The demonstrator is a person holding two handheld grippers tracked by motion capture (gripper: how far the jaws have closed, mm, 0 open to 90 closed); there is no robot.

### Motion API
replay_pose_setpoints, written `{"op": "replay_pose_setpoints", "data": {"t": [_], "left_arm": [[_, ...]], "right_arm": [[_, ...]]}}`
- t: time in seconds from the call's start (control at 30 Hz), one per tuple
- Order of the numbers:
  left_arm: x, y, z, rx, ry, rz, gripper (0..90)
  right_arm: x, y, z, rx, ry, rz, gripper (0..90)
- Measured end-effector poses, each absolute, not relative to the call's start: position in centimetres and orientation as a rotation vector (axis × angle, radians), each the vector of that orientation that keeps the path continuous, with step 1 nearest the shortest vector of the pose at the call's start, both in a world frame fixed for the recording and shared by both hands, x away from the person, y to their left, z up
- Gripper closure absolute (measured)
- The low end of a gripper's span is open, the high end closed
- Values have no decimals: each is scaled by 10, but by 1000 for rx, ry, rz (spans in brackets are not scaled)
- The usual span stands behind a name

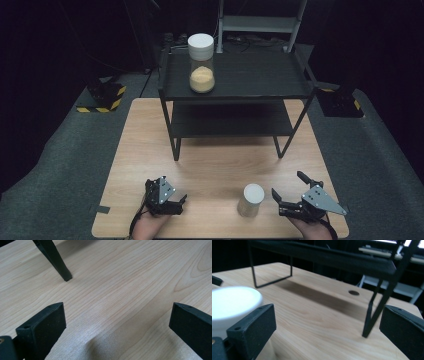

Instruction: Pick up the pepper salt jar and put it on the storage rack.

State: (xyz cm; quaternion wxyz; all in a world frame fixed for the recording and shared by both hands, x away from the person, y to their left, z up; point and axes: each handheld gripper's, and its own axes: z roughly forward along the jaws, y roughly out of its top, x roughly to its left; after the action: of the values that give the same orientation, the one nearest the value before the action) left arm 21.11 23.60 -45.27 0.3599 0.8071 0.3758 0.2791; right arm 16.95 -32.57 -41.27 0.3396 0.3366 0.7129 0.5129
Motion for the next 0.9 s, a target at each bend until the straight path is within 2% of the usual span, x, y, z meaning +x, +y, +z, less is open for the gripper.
{"op": "replay_pose_setpoints", "data": {"t": [0.9], "left_arm": [[211,238,-453,2075,967,713,11]], "right_arm": [[168,-305,-417,776,1956,1540,0]]}}
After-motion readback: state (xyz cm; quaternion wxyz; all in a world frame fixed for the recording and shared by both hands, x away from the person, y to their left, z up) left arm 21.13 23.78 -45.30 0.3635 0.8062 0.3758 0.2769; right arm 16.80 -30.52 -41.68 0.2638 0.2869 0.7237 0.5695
